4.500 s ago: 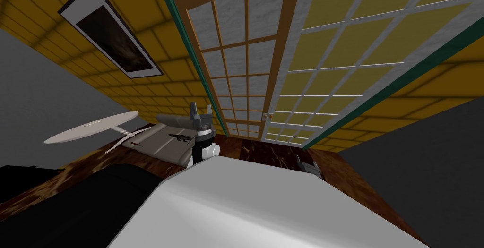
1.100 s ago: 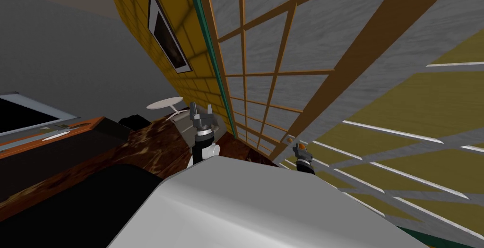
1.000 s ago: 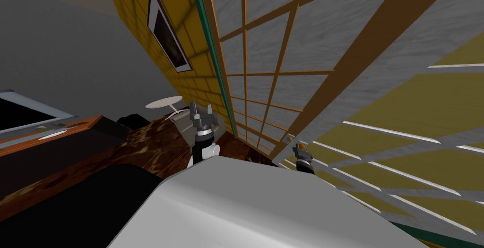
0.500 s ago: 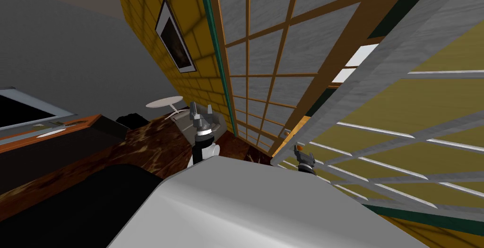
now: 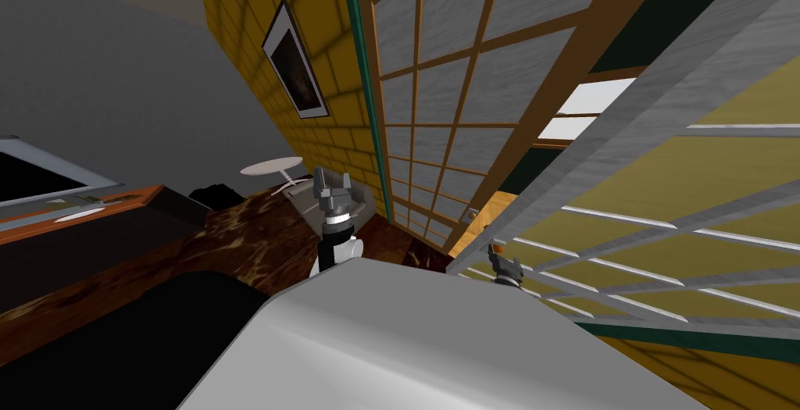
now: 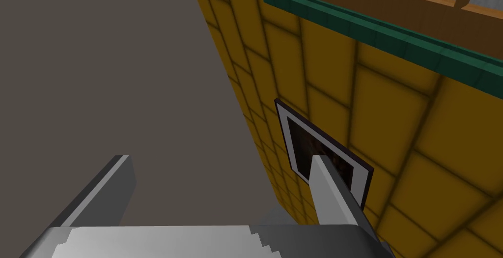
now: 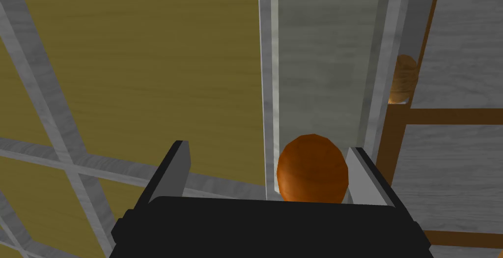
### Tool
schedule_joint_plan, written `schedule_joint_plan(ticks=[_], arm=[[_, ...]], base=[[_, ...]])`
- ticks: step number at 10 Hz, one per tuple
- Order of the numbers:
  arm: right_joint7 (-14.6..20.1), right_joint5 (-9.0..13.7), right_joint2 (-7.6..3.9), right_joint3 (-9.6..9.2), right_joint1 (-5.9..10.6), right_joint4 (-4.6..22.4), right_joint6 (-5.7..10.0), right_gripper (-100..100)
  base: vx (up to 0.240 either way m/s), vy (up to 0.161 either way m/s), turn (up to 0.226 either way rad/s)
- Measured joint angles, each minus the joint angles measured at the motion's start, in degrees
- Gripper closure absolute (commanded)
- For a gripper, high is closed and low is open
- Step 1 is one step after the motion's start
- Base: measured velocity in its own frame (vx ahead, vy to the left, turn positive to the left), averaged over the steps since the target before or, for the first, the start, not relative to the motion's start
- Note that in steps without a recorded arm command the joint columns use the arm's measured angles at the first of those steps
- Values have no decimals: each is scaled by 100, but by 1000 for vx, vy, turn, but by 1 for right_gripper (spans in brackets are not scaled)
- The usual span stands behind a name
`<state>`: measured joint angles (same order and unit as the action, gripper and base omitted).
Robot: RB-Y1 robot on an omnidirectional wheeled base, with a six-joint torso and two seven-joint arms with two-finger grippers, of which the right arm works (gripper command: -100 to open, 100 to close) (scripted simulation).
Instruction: Pull the door open
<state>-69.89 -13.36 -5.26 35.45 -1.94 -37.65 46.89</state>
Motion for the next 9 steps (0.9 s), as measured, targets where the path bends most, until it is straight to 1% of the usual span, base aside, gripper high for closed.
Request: schedule_joint_plan(ticks=[1,2,3,4,6,7,8,9], arm=[[45,10,58,-8,-77,-136,-67,100],[131,26,33,-31,-132,-138,-50,100],[107,64,-12,18,-8,126,64,100],[38,89,-21,62,51,305,198,100],[119,51,64,-2,-142,-32,55,100],[160,37,88,-26,-199,-179,-48,100],[171,25,138,-46,-233,-353,-188,100],[170,37,81,-37,-173,-228,-155,100]], base=[[-55,11,-13],[-44,4,-29],[-22,6,-6],[-11,-3,-18],[-8,-3,22],[2,6,-30],[7,4,8],[6,-4,24]])
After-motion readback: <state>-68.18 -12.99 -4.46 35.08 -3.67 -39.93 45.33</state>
